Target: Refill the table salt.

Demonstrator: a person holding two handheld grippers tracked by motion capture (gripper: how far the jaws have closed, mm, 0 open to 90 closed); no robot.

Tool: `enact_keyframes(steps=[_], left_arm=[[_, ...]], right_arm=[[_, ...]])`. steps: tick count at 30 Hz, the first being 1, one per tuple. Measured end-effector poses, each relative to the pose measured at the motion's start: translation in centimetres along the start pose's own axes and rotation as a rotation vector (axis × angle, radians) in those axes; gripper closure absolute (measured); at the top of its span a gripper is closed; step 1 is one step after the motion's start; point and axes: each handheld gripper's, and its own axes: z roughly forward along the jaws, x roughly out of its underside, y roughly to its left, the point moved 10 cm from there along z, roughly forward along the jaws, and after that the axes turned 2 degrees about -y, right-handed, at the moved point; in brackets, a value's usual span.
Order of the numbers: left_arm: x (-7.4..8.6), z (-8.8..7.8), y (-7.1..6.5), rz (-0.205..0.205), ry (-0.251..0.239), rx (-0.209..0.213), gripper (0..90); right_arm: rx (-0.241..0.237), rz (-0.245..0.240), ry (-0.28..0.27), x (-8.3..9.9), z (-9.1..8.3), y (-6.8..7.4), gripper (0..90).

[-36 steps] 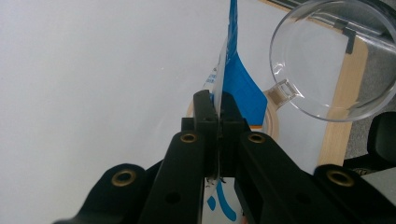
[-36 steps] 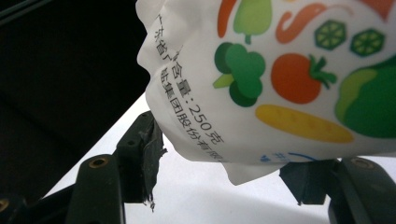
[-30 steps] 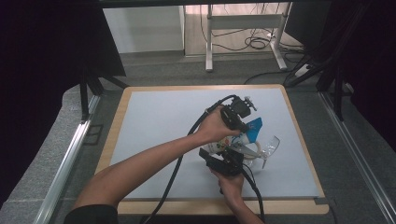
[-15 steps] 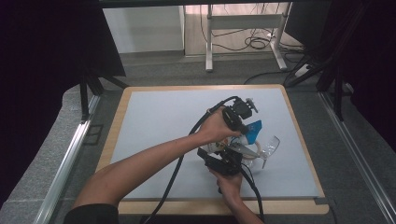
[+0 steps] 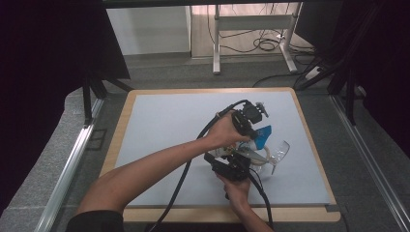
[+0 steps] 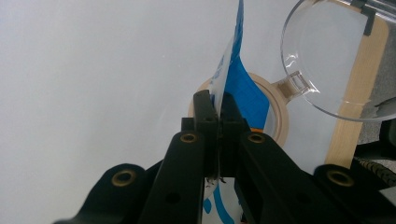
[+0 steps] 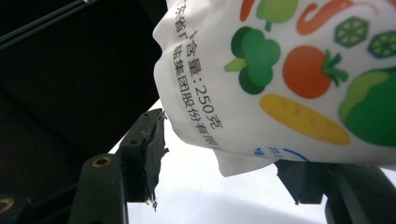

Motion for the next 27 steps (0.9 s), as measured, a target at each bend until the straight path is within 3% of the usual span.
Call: enact_keyframes(steps=[20,27], left_arm=[[-0.01,-0.37,0.07,0.005,-0.003,0.006,90.0],[-0.19,-0.35,0.15,0.016,0.010,0.007,90.0]], right_arm=[[0.005,0.009,0.008,0.14,-0.06,0.06,39.3],[0.012,0.022,-0.014,-0.29,0.08,0.20,39.4]])
